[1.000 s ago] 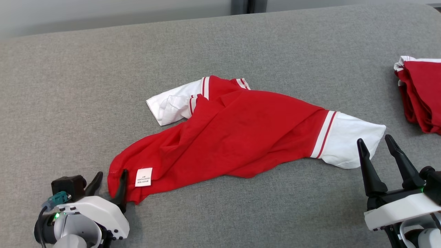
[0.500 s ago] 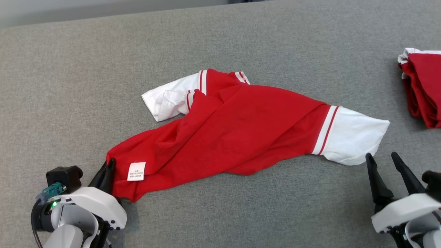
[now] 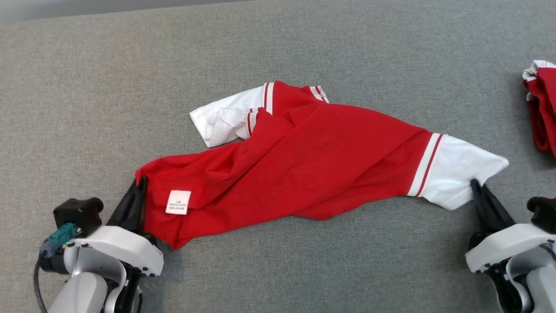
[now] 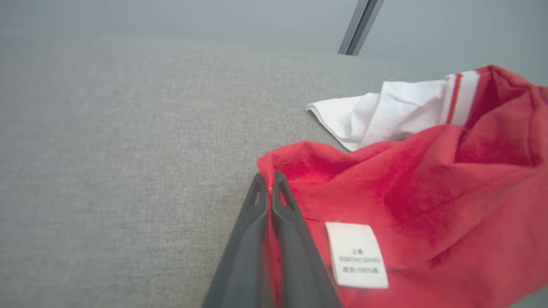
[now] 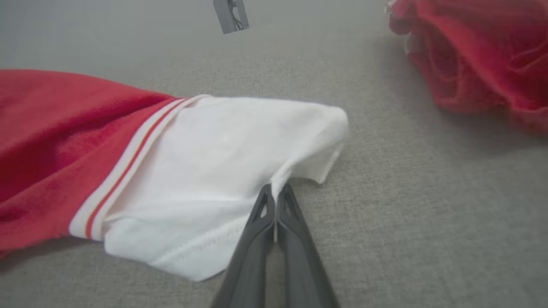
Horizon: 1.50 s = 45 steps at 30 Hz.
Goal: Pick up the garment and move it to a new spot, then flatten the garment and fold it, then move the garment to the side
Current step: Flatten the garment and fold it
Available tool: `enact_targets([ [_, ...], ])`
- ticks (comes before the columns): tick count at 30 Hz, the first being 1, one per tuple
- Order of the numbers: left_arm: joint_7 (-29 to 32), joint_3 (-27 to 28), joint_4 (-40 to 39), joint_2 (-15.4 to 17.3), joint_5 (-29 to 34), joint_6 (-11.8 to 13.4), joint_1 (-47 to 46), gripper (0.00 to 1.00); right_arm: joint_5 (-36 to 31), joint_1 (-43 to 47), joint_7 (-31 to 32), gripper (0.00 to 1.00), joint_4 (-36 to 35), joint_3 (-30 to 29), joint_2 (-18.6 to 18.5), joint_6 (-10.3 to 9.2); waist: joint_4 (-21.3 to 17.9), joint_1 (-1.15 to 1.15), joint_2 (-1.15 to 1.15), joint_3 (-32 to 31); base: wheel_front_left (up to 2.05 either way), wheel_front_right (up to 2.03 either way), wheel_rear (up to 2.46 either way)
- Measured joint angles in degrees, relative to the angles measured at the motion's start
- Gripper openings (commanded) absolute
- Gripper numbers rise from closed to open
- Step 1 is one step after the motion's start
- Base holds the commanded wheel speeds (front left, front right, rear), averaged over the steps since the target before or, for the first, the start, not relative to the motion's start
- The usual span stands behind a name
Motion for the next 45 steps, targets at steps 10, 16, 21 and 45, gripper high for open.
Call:
enact_targets([
  [10, -1.0, 3.4, -16.0, 3.3, 0.4, 1.5, -1.0, 0.0, 0.1, -4.7, -2.3, 0.0, -14.3, -1.6, -5.1, 0.0, -1.9, 0.0, 0.0, -2.1, 0.0, 0.0, 0.0],
  [16, 1.5, 6.2, -24.6, 6.4, 0.2, 2.2, -5.7, 0.0, -1.6, -11.3, 1.1, 0.0, -24.3, -5.7, -8.8, 0.0, -3.1, 0.0, 0.0, -4.1, 0.0, 0.0, 0.0],
  [21, 4.6, 8.6, -29.5, 8.6, -0.8, 2.7, -10.6, 0.0, -1.7, -17.3, 4.1, 0.0, -29.8, -9.3, -10.9, 0.0, -3.3, 0.0, 0.0, -5.4, 0.0, 0.0, 0.0],
  [45, 12.2, 12.4, -28.9, 13.2, -3.4, 5.3, -13.2, 0.0, -0.9, -17.5, 8.3, 0.0, -31.6, -14.9, -11.1, 0.01, -3.0, 0.0, 0.0, -5.4, 0.0, 0.0, 0.0],
])
